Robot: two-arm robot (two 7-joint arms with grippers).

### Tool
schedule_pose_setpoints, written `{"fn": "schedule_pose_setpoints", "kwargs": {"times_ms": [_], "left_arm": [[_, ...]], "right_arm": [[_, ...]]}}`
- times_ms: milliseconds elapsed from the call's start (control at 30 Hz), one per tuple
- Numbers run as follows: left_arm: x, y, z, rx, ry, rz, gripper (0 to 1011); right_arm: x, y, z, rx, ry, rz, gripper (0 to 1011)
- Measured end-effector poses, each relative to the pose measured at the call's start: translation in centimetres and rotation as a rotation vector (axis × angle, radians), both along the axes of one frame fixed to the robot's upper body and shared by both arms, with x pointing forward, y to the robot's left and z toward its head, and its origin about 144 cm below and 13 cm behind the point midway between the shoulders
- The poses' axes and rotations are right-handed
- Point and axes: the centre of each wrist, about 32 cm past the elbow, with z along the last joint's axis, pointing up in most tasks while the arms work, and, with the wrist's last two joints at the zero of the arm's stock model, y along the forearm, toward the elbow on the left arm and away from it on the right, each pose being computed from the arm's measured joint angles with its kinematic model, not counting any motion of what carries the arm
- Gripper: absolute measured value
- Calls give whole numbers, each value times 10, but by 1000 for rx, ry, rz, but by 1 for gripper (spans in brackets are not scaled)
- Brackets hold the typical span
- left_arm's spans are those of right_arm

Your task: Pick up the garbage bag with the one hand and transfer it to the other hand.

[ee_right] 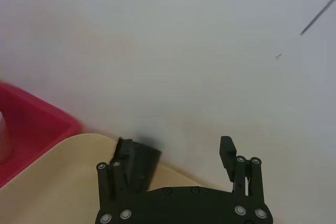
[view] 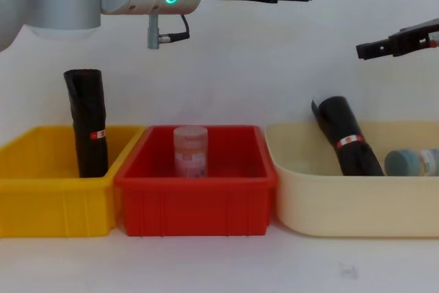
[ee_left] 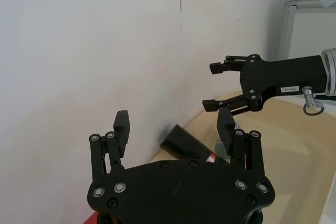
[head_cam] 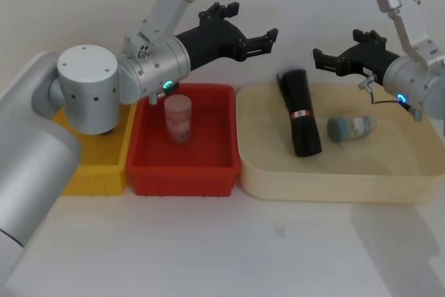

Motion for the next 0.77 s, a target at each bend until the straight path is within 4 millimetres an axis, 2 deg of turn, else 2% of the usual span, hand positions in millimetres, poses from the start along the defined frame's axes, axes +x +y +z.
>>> {"fn": "schedule_pose_setpoints", "kwargs": {"times_ms": [767], "left_arm": [[0, 0, 0, 0, 0, 0, 1001]], "right_arm": [[-1, -2, 1, -7, 3, -13, 1001]]}}
